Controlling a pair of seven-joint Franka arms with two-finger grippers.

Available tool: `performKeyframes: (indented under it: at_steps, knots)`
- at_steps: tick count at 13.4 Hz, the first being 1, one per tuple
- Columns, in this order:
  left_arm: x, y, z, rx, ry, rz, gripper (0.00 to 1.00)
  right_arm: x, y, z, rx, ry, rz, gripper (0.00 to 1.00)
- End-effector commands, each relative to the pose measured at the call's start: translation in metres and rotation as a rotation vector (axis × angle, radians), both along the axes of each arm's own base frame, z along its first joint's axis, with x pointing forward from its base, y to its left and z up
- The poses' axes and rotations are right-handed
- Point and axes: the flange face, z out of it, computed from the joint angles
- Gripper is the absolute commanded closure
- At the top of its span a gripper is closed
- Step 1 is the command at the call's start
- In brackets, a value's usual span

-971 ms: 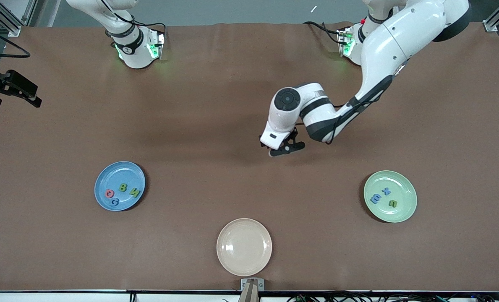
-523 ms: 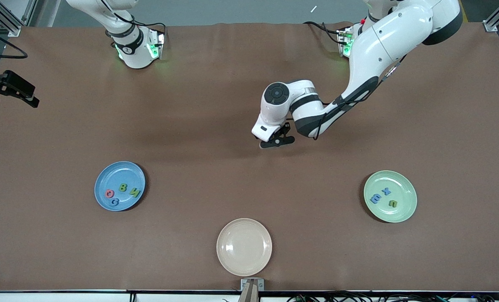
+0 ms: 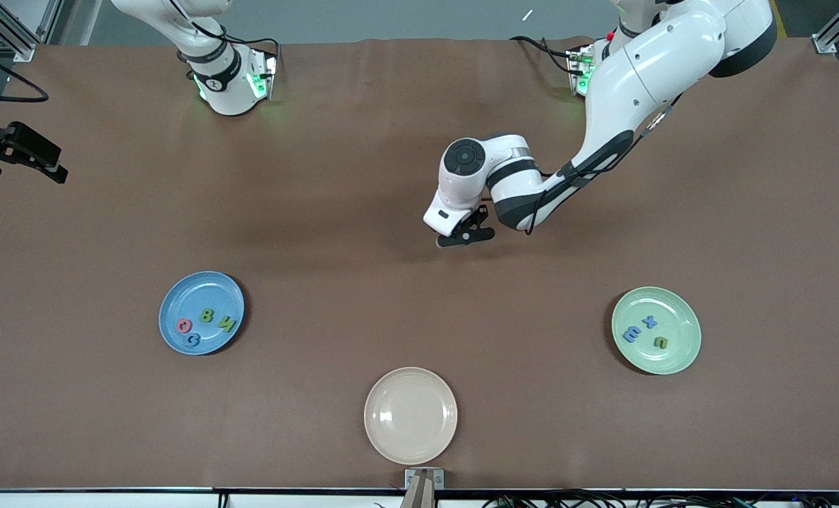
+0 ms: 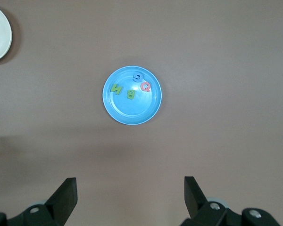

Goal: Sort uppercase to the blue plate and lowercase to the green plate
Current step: 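Move the left gripper to the green d and grasp it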

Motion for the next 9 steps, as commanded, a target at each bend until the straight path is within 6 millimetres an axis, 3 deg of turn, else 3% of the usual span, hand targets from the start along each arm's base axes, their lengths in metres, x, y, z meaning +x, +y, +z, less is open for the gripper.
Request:
performKeyframes:
  at_steps: [1, 9]
  knots:
    - [-0.009, -0.005, -0.005, -0.001, -0.012, 0.003, 0.47, 0.003, -0.008, -0.005, -0.009, -0.006, -0.026, 0.00]
    - [-0.013, -0.007, -0.016, 0.027, -0.018, 0.014, 0.52, 0.000, -0.009, -0.002, -0.009, -0.007, -0.029, 0.00]
